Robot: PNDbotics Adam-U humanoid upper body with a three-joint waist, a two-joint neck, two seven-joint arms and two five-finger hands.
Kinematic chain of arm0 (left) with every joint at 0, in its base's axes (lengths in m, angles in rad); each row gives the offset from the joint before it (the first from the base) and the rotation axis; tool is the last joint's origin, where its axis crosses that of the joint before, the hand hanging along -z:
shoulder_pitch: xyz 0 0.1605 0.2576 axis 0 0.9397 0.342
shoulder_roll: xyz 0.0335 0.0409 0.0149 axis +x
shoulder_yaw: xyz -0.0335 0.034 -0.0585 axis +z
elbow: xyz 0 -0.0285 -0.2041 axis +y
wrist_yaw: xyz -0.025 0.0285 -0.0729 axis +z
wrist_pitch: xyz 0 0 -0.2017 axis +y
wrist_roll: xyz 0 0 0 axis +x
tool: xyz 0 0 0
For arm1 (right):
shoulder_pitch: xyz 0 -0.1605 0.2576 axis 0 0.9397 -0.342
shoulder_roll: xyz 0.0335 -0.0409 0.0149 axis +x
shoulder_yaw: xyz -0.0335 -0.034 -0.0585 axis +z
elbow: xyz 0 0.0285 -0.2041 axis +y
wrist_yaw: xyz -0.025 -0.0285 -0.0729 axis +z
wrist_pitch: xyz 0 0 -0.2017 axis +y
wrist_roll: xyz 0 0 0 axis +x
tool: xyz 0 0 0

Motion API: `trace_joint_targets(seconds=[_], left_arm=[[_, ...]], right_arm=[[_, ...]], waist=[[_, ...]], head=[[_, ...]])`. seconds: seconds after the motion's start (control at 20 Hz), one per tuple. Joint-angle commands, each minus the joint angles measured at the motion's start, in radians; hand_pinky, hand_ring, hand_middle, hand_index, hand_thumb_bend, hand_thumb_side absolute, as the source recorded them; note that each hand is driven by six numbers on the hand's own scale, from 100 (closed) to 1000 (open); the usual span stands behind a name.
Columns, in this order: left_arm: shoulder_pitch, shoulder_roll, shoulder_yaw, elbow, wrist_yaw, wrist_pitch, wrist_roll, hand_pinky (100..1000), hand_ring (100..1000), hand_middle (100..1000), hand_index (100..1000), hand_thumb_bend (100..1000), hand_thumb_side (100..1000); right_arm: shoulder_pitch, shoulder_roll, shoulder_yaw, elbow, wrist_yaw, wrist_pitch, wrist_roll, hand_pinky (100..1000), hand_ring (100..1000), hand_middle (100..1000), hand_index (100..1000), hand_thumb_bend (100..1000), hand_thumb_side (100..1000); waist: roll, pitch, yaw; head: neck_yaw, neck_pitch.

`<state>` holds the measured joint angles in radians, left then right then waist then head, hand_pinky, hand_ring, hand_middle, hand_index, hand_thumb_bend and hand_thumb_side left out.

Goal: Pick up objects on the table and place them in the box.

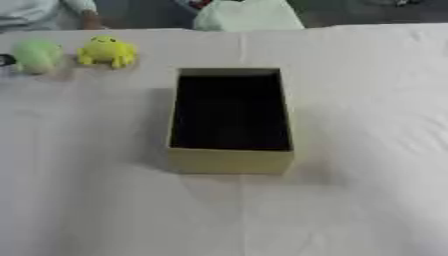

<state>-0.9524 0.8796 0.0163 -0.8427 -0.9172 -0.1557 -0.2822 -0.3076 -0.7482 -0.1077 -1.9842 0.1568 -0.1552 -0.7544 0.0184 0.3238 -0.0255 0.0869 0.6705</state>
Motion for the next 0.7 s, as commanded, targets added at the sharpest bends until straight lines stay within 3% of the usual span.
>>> trace_joint_targets(seconds=[0.05,0.3,0.7], left_arm=[[-0.012,0.043,0.006,-0.016,-0.01,0.0,-0.022,885,910,945,988,626,231],[-0.017,0.052,0.02,-0.013,-0.019,0.011,-0.041,884,911,953,991,601,220],[-0.039,0.04,0.037,-0.006,-0.029,0.036,0.02,878,901,965,996,533,177]], right_arm=[[-0.005,-0.04,-0.015,-0.016,0.009,-0.001,-0.004,773,732,705,783,100,1000],[-0.004,-0.043,-0.017,-0.016,0.012,-0.001,-0.008,773,732,704,783,100,1000],[-0.013,-0.04,-0.015,-0.016,0.013,0.0,-0.009,773,732,701,783,100,1000]], waist=[[0.0,-0.022,0.01],[0.001,-0.007,0.019],[-0.016,0.029,0.049]], head=[[0.008,0.017],[0.022,0.016],[0.044,-0.021]])
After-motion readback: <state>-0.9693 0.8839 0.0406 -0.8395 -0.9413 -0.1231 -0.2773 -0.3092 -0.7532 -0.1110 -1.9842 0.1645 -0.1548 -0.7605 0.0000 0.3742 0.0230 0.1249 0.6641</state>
